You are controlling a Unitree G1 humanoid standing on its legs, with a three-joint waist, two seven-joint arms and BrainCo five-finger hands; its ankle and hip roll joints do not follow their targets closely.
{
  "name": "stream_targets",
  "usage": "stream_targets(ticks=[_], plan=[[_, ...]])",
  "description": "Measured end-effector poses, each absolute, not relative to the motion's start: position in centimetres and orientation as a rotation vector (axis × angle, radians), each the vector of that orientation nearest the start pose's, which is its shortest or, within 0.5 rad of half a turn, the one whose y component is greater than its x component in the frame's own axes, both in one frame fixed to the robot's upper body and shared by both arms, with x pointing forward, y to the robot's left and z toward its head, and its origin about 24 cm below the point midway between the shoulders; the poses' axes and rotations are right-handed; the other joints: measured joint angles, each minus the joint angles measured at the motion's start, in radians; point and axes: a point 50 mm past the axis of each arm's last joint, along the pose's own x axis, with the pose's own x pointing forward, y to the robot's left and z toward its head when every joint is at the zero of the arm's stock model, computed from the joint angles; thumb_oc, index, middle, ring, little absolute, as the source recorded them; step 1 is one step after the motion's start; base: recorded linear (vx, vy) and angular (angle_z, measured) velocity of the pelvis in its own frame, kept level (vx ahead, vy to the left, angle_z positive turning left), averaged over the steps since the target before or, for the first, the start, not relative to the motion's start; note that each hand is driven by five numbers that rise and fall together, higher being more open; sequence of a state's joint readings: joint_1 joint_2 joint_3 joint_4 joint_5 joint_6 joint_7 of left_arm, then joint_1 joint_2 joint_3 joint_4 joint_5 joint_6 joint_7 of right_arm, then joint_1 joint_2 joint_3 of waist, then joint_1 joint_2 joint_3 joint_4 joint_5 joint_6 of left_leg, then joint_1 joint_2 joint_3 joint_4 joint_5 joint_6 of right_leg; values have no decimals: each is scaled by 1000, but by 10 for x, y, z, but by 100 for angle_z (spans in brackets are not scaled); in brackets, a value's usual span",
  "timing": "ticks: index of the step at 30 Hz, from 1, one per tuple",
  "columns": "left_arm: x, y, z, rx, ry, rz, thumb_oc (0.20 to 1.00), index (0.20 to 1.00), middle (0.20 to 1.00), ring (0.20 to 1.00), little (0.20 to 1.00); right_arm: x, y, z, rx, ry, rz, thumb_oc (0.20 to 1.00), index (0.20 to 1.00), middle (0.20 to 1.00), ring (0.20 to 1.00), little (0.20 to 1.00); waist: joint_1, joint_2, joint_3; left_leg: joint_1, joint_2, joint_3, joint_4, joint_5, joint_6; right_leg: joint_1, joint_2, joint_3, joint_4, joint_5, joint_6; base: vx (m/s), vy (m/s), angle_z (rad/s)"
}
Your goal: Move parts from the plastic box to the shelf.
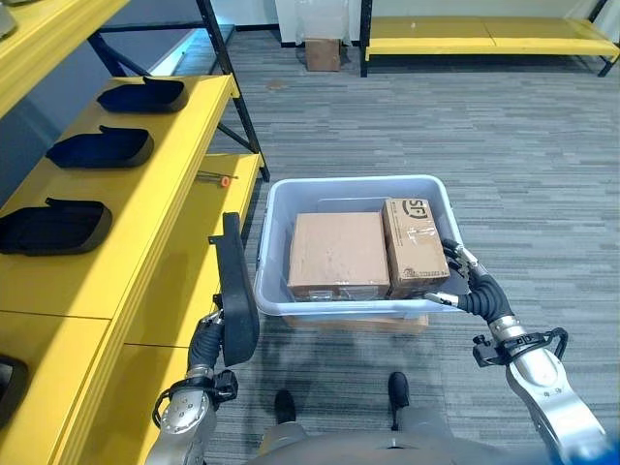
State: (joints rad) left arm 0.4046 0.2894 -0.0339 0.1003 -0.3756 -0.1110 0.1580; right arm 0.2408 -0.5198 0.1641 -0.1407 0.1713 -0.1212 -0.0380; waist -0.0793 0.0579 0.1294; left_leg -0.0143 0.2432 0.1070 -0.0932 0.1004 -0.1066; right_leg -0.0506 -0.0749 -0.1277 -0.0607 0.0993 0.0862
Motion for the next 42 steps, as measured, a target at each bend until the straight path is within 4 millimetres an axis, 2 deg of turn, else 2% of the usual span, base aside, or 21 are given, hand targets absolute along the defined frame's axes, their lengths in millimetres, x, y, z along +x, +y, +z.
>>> stream_targets(ticks=[3,6,8,9,10,11,12,14,16,18,19,21,26,32,33,35,36,37,38,39,42], plan=[[140,228,-43,-77,396,300,200,200,200,200,200,202,-204,38,-303,44,165,1000,1000,1000,1000,1000,28,4,-1,1,35,-39,0,10,16,5,38,-39,47,-37,-25,-110,-141,31],[137,225,-46,-88,417,304,200,200,200,200,200,210,-204,47,-318,6,171,1000,1000,1000,1000,1000,73,22,18,-65,66,-102,44,35,84,-20,75,-95,134,-89,-59,-202,-142,74],[150,218,-44,-84,395,266,200,200,200,200,200,211,-208,48,-324,3,143,1000,1000,1000,1000,1000,70,8,33,-178,28,-152,81,226,7,-45,72,-137,199,-147,-102,-220,-81,204],[158,217,-42,-77,381,251,200,200,200,200,200,214,-208,45,-325,18,144,1000,1000,1000,1000,1000,109,-27,52,-178,-14,-154,104,183,-5,-58,32,-161,214,-169,-134,-261,-66,139],[155,222,-43,-62,394,261,200,200,200,200,200,219,-205,48,-323,1,152,1000,1000,1000,1000,1000,148,-56,64,-177,-54,-104,247,38,73,-65,3,-158,215,-165,-143,-124,-22,96],[153,228,-44,-47,404,280,200,200,200,200,200,220,-204,53,-330,-22,151,1000,1000,1000,1000,1000,148,-72,64,-176,-94,-83,367,-70,58,-53,-25,-186,187,-141,-160,-78,14,61],[152,233,-42,-33,402,295,200,200,200,200,200,219,-204,56,-340,-37,151,1000,1000,1000,1000,1000,139,-84,65,-146,-114,-60,425,-130,57,-38,-38,-198,153,-128,-165,-26,46,90],[157,239,-38,-27,381,309,200,200,200,200,200,215,-209,53,-326,-22,117,1000,1000,1000,1000,1000,95,-93,67,-52,-90,-11,443,-197,49,-7,-42,-236,101,-114,-154,-15,125,113],[163,234,-36,-41,363,295,200,200,200,200,200,209,-214,46,-322,15,96,1000,1000,1000,1000,1000,63,-85,66,77,-67,-2,348,-217,46,-13,-41,-240,117,-102,-137,18,171,84],[168,226,-36,-47,357,260,200,200,200,200,200,205,-219,45,-307,21,58,1000,1000,1000,1000,1000,36,-57,59,177,-74,0,149,-207,56,-26,-40,-264,130,-76,-102,4,229,56],[173,220,-33,-47,341,231,200,200,200,200,200,203,-224,45,-308,26,35,1000,1000,1000,1000,1000,15,-37,62,190,-70,28,90,-216,39,-40,-43,-275,140,-63,-82,-14,319,50],[182,214,-29,-39,318,197,200,200,200,200,200,205,-222,42,-277,33,10,1000,1000,1000,1000,1000,23,-38,62,193,-101,44,60,-220,13,-65,-70,-280,140,-26,-65,-9,203,7],[171,229,-27,-6,320,241,200,200,200,200,200,204,-212,36,-266,56,60,1000,1000,1000,1000,1000,32,-67,49,186,-188,50,61,-231,55,-57,-153,-264,93,49,-16,-12,230,-6],[149,252,-31,57,375,299,200,200,200,200,200,201,-211,28,-254,92,63,1000,1000,1000,1000,1000,88,-148,38,75,-251,-13,195,-277,96,-50,-223,-298,70,97,6,-59,286,38],[151,254,-30,80,372,296,200,200,200,200,200,202,-207,26,-229,93,56,1000,1000,1000,1000,1000,89,-165,46,8,-271,-39,284,-307,117,-56,-250,-300,71,123,17,-80,402,66],[158,253,-26,96,350,285,200,200,200,200,200,207,-200,25,-208,87,69,1000,1000,1000,1000,1000,70,-148,58,-75,-278,-66,361,-321,153,-97,-267,-241,73,267,25,2,323,55],[162,252,-25,96,342,281,200,200,200,200,200,210,-196,27,-207,79,86,1000,1000,1000,1000,1000,62,-128,71,-76,-282,-103,355,-313,168,-130,-249,-122,147,230,22,87,164,28],[164,252,-25,96,339,280,200,200,200,200,200,210,-195,25,-204,85,90,1000,1000,1000,1000,1000,56,-114,80,-76,-273,-115,354,-307,173,-142,-223,-66,195,172,18,55,93,48],[168,251,-25,96,335,274,200,200,200,200,200,207,-193,21,-199,104,99,1000,1000,1000,1000,1000,31,-100,78,-73,-256,-149,334,-292,183,-157,-136,54,269,42,34,59,71,75],[172,253,-20,120,319,257,200,200,200,200,200,202,-190,17,-193,125,118,1000,1000,1000,1000,1000,21,-98,70,-56,-243,-169,248,-221,175,-172,-17,128,325,-77,40,74,25,77],[169,256,-19,134,323,256,200,200,200,200,200,200,-194,16,-196,132,116,1000,1000,1000,1000,1000,19,-142,56,-1,-289,-172,106,-144,186,-155,83,82,281,-117,-1,77,17,18]])
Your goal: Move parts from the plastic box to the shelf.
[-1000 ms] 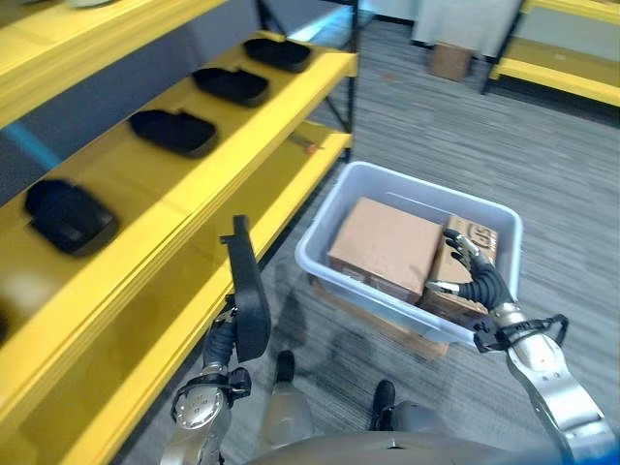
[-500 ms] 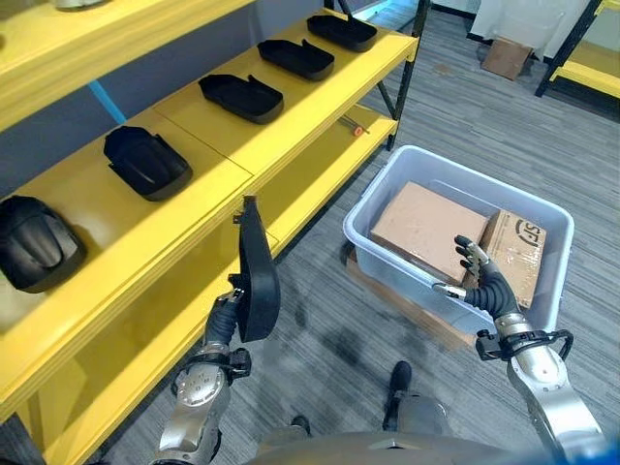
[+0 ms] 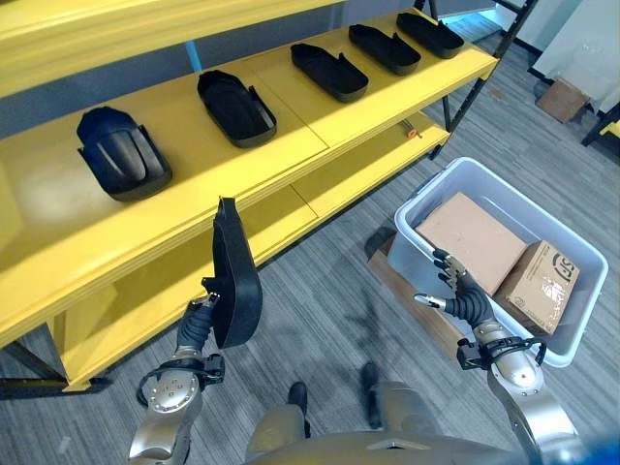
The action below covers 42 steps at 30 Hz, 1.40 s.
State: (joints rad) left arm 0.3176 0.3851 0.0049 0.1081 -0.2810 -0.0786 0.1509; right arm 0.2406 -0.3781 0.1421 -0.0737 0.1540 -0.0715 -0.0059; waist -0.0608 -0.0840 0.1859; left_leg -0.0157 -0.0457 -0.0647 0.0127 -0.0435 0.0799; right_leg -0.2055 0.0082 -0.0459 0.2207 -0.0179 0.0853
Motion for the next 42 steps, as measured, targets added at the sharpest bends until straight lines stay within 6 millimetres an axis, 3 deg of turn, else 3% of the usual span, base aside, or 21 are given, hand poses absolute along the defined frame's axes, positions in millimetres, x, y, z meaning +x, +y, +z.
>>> stream_targets(ticks=[2,3,5,8,15,18,19,20,21,23,25,26,27,28,29,30,34,36,39,42], plan=[[165,253,-23,124,339,250,200,200,200,200,200,198,-196,16,-205,138,121,1000,1000,1000,1000,1000,-4,-2,-1,16,-15,-5,-23,12,2,45,63,27,-99,-2,-8,42,34,9],[165,247,-25,111,342,237,200,200,200,200,200,198,-199,16,-224,143,124,1000,1000,1000,1000,1000,-7,0,-1,22,-28,-10,-30,14,3,83,68,64,-147,16,-53,33,6,18],[165,237,-26,97,343,193,200,200,200,200,200,197,-201,17,-231,140,125,1000,1000,1000,1000,1000,-4,34,9,42,-32,-11,-41,15,1,118,64,66,-194,42,-83,26,-14,6],[167,231,-21,73,314,181,200,200,200,200,200,198,-200,20,-236,128,129,1000,1000,1000,1000,1000,-8,57,12,70,-30,-10,-61,17,-3,157,64,63,-232,48,-92,68,-46,3],[166,231,-21,69,314,182,200,200,200,200,200,197,-208,21,-239,134,116,1000,1000,1000,1000,1000,-3,72,-4,98,-27,-34,-80,19,-22,209,68,49,-275,47,-93,0,-56,11],[172,227,-19,56,293,167,200,200,200,200,200,196,-211,22,-262,140,122,1000,1000,1000,1000,1000,2,61,20,-22,-77,-59,125,2,-85,201,29,-1,-246,37,-102,-143,-11,62],[180,223,-15,55,271,146,200,200,200,200,200,196,-214,23,-275,142,124,1000,1000,1000,1000,1000,-4,30,38,-61,-116,-51,172,48,-174,198,-34,-26,-245,40,-145,-36,15,101],[183,224,-12,56,257,145,200,200,200,200,200,197,-214,24,-279,138,126,1000,1000,1000,1000,1000,-8,9,56,-89,-101,26,254,-15,-122,194,-70,-52,-250,47,-160,8,20,82],[179,226,-14,57,267,155,200,200,200,200,200,200,-212,26,-276,123,126,1000,1000,1000,1000,1000,-2,14,55,-87,-19,76,286,-52,-105,188,-67,-55,-246,43,-163,23,26,47],[172,229,-18,52,287,178,200,200,200,200,200,208,-210,33,-275,87,129,1000,1000,1000,1000,1000,0,28,61,-37,144,82,253,-64,-126,188,-47,-56,-237,30,-179,5,64,14],[180,225,-15,45,266,168,200,200,200,200,200,211,-216,37,-279,73,99,1000,1000,1000,1000,1000,-15,41,74,3,357,106,114,-24,-183,157,-55,-102,-189,17,-160,11,194,49],[184,223,-13,41,253,158,200,200,200,200,200,211,-218,36,-281,75,85,1000,1000,1000,1000,1000,-17,46,78,-6,399,117,74,-6,-198,140,-70,-120,-163,14,-136,30,194,89],[193,217,-11,35,236,141,200,200,200,200,200,211,-224,34,-279,83,42,1000,1000,1000,1000,1000,-38,63,91,-28,440,172,39,17,-243,140,-88,-174,-124,-9,-106,105,348,149],[205,199,-9,7,215,91,200,200,200,200,200,205,-241,31,-310,116,-25,1000,1000,1000,1000,1000,-75,124,89,-65,470,276,1,39,-221,141,-99,-231,-81,-52,-72,108,319,128],[204,192,-9,-16,213,82,200,200,200,200,200,204,-246,34,-340,116,-24,1000,1000,1000,1000,1000,-58,173,77,-51,443,268,-8,42,-209,141,-104,-224,-75,-50,-42,140,386,57],[199,196,-13,-12,231,96,200,200,200,200,200,204,-245,32,-323,114,-40,1000,1000,1000,1000,1000,-38,189,73,-27,400,223,-36,100,-237,143,-117,-191,-71,-44,-6,102,221,-27],[186,229,-13,67,259,179,200,200,200,200,200,190,-225,12,-234,174,-26,1000,1000,1000,1000,1000,-28,100,40,-28,243,211,-58,132,-206,183,-234,-129,-150,-8,52,129,189,34],[177,255,-8,125,267,254,200,200,200,200,200,188,-213,7,-194,185,-7,1000,1000,1000,1000,1000,13,53,30,-25,208,210,-64,134,-197,212,-257,-135,-193,24,75,110,175,29],[174,257,-8,140,274,250,200,200,200,200,200,198,-210,14,-186,147,7,1000,1000,1000,1000,1000,68,17,49,-50,205,183,-21,102,-207,256,-254,-165,-253,29,85,123,192,28],[179,254,-4,132,243,242,200,200,200,200,200,202,-208,17,-185,134,21,1000,1000,1000,1000,1000,74,-29,72,-152,196,124,72,64,-204,260,-257,-227,-285,30,89,105,188,48]])
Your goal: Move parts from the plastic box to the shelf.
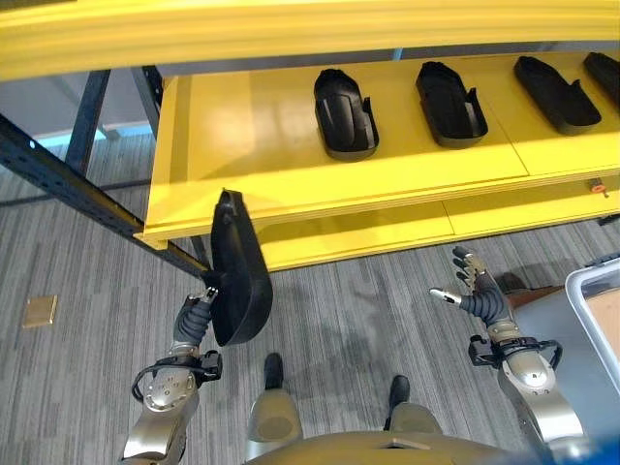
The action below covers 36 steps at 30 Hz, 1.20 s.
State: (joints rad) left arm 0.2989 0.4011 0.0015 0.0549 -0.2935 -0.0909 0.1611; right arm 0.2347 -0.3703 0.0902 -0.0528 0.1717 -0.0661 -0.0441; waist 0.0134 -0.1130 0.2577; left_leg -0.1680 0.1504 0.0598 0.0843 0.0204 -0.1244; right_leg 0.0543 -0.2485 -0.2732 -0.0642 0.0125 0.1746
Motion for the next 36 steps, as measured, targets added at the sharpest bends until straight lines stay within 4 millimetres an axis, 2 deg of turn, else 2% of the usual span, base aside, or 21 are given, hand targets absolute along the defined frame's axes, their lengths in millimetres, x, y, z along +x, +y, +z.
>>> stream_targets(ticks=[1,3,4,5,6,8,9,10,11,12,13,14,15,17,20,21,22,24,28,31,36], plan=[[179,255,-3,133,238,254,200,200,200,200,200,205,-206,19,-183,121,27,1000,1000,1000,1000,1000,8,-13,-4,-26,-11,-6,38,-19,5,-4,-10,-1,2,2,1,79,249,31],[181,256,-1,134,231,265,200,200,200,200,200,215,-202,28,-182,76,41,1000,1000,1000,1000,1000,17,-16,-4,-66,-26,-9,125,-70,21,-7,-29,-4,15,5,0,105,360,8],[182,255,-1,132,228,264,200,200,200,200,200,220,-201,33,-186,54,47,1000,1000,1000,1000,1000,19,-13,-5,-107,-40,-5,209,-123,48,-11,-49,-4,34,5,-1,89,354,10],[186,254,1,128,214,259,200,200,200,200,200,220,-202,33,-190,54,46,1000,1000,1000,1000,1000,13,-5,-5,-125,-50,-5,252,-148,69,-13,-61,-4,61,5,-1,41,233,25],[187,254,1,129,214,259,200,200,200,200,200,220,-201,33,-196,53,47,1000,1000,1000,1000,1000,2,6,-3,-126,-62,-8,273,-163,73,-24,-80,1,115,8,-4,35,247,31],[189,255,3,132,207,262,200,200,200,200,200,217,-199,30,-205,65,57,1000,1000,1000,1000,1000,-3,19,-8,-111,-81,-15,260,-160,99,-78,-116,17,232,29,-35,26,202,26],[193,255,6,137,192,259,200,200,200,200,200,218,-197,31,-201,61,64,1000,1000,1000,1000,1000,-9,24,-6,-109,-105,-13,262,-157,121,-113,-129,49,294,67,-67,94,149,28],[192,257,6,150,195,258,200,200,200,200,200,216,-194,28,-195,71,74,1000,1000,1000,1000,1000,-17,36,-3,-106,-104,-31,247,-147,130,-157,-128,108,388,57,-64,149,147,24],[196,259,11,161,177,257,200,200,200,200,200,215,-189,26,-187,76,95,1000,1000,1000,1000,1000,-23,46,0,-85,-111,-33,210,-153,167,-204,-109,131,435,22,-55,125,64,-8],[194,262,10,166,184,276,200,200,200,200,200,215,-183,24,-184,85,127,1000,1000,1000,1000,1000,-12,52,4,-47,-108,-23,156,-138,188,-234,-68,131,429,-22,-65,115,-58,-32],[193,262,8,164,195,281,200,200,200,200,200,216,-182,25,-184,81,137,1000,1000,1000,1000,1000,-14,60,5,7,-98,-16,83,-101,183,-228,-15,119,355,-41,-63,107,-106,-34],[192,259,7,156,196,276,200,200,200,200,200,214,-185,24,-196,88,136,1000,1000,1000,1000,1000,-34,74,-5,54,-103,-9,3,-65,179,-237,35,118,218,-24,-41,155,-151,-7],[191,258,6,149,200,280,200,200,200,200,200,213,-187,23,-196,93,128,1000,1000,1000,1000,1000,-43,71,-6,82,-108,-8,-31,-52,169,-229,57,118,98,-5,-15,131,-141,9],[190,256,3,140,207,282,200,200,200,200,200,209,-186,19,-195,112,136,1000,1000,1000,1000,1000,-56,45,-15,125,-138,1,-60,-48,158,-255,43,99,11,76,-12,160,-197,12],[191,250,2,140,211,257,200,200,200,200,200,201,-188,13,-193,146,131,1000,1000,1000,1000,1000,-67,28,-34,171,-155,-41,-87,-54,145,-197,43,120,29,94,-19,106,-156,46],[188,252,2,149,213,257,200,200,200,200,200,199,-188,12,-190,153,134,1000,1000,1000,1000,1000,-57,5,-51,179,-164,-44,-88,-63,131,-171,41,120,29,133,-32,113,-182,23],[186,252,-1,141,226,269,200,200,200,200,200,200,-190,11,-199,156,134,1000,1000,1000,1000,1000,-48,-3,-58,188,-155,-43,-89,-69,116,-145,55,115,3,133,-63,119,-222,15],[183,245,-6,111,240,260,200,200,200,200,200,205,-200,18,-225,132,111,1000,1000,1000,1000,1000,-57,39,-54,189,-113,-54,-88,-69,95,-120,95,91,-21,139,-69,81,-141,20],[189,240,2,120,203,228,200,200,200,200,200,211,-210,27,-272,110,102,1000,1000,1000,1000,1000,-74,82,-60,235,-43,-40,-150,-51,60,-99,166,77,-27,114,-106,56,-83,-1],[196,236,13,131,147,199,200,200,200,200,200,209,-209,25,-267,118,105,1000,1000,1000,1000,1000,-82,83,-61,251,-29,-37,-173,-41,45,-96,179,76,-27,109,-112,34,-41,-3],[203,232,23,131,100,187,200,200,200,200,200,206,-209,22,-264,131,107,1000,1000,1000,1000,1000,-87,99,-70,253,-29,-23,-177,-41,45,-96,180,88,-28,102,-119,29,-30,-7]])
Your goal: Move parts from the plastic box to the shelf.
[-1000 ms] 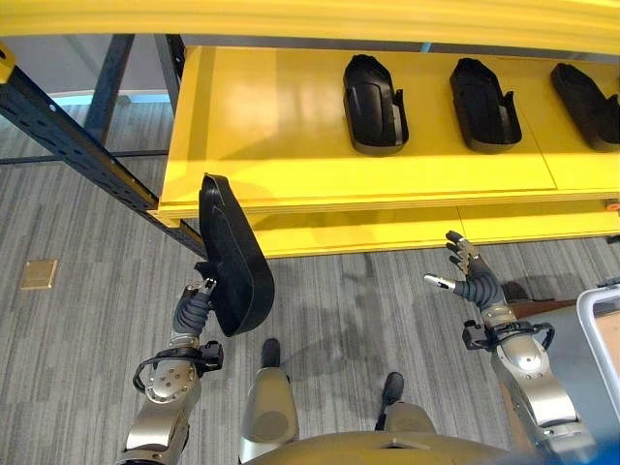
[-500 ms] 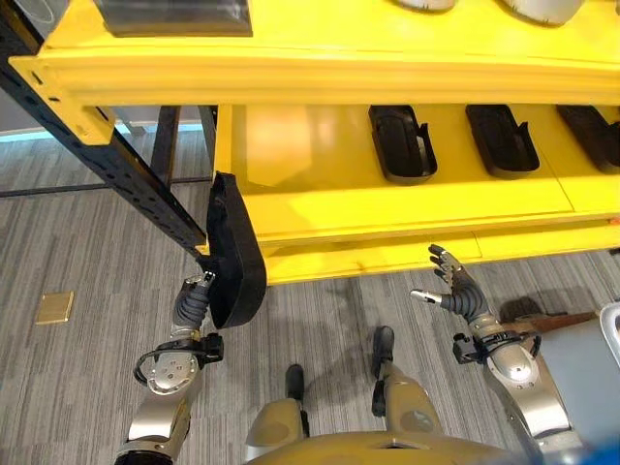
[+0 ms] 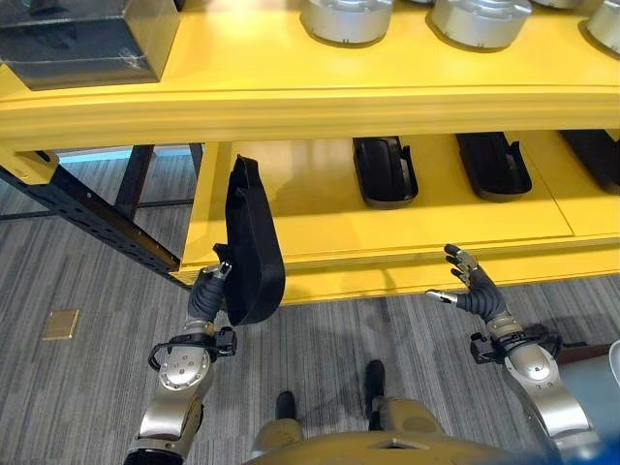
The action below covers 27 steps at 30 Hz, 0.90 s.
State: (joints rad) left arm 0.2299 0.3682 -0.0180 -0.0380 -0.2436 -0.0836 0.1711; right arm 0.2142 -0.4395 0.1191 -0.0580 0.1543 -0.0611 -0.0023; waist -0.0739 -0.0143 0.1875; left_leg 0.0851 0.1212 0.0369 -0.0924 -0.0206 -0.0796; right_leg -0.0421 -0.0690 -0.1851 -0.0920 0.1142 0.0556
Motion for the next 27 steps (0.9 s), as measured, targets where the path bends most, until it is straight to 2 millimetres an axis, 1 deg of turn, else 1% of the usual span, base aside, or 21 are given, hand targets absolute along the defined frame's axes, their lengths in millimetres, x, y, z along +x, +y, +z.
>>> stream_targets(ticks=[4,9,14,17,21,22,24,25,26,27], plan=[[206,230,25,129,86,180,200,200,200,200,200,206,-209,21,-263,133,111,1000,1000,1000,1000,1000,-8,14,-8,1,0,3,0,1,0,-6,1,4,0,1,-2,14,-10,-3],[212,226,29,127,66,171,200,200,200,200,200,205,-208,21,-262,135,116,1000,1000,1000,1000,1000,-22,21,-13,2,0,4,0,1,0,-6,1,4,0,7,-7,0,0,0],[230,224,45,126,-11,201,200,200,200,200,200,205,-207,20,-260,138,119,1000,1000,1000,1000,1000,-30,20,-17,3,0,7,0,1,0,-6,1,6,0,7,-8,0,0,0],[240,226,54,160,-50,231,200,200,200,200,200,205,-207,20,-260,140,119,1000,1000,1000,1000,1000,-36,22,-25,3,-1,8,0,1,0,-6,1,8,0,7,-8,21,7,-1],[252,235,49,211,-31,296,200,200,200,200,200,202,-205,16,-254,154,122,1000,1000,1000,1000,1000,-55,24,-51,4,-1,14,-1,0,0,-9,1,12,0,8,-8,4,13,-4],[258,238,50,240,-32,310,200,200,200,200,200,201,-204,14,-253,163,127,1000,1000,1000,1000,1000,-60,23,-52,3,-1,16,-1,0,0,-12,2,15,0,10,-8,-27,30,-19],[274,251,57,315,-30,360,200,200,200,200,200,200,-197,11,-247,172,164,1000,1000,1000,1000,1000,-72,20,-54,0,-3,37,-1,1,0,-26,3,33,0,22,-9,-239,55,-27],[286,256,67,342,-53,383,200,200,200,200,200,198,-196,9,-238,181,166,1000,1000,1000,1000,1000,-85,12,-57,-31,-8,49,15,1,0,-72,0,39,20,32,-5,-482,70,-36],[312,265,100,390,-140,425,200,200,200,200,200,207,-188,14,-225,151,198,1000,1000,1000,1000,1000,-87,-12,-46,-126,-20,64,59,3,5,-179,-16,61,79,39,2,-383,43,-29],[336,272,144,448,-242,461,200,200,200,200,200,216,-180,20,-226,122,241,1000,1000,1000,1000,1000,-107,-43,1,-254,-33,66,170,-6,10,-291,-37,71,152,54,20,-375,26,-9]])
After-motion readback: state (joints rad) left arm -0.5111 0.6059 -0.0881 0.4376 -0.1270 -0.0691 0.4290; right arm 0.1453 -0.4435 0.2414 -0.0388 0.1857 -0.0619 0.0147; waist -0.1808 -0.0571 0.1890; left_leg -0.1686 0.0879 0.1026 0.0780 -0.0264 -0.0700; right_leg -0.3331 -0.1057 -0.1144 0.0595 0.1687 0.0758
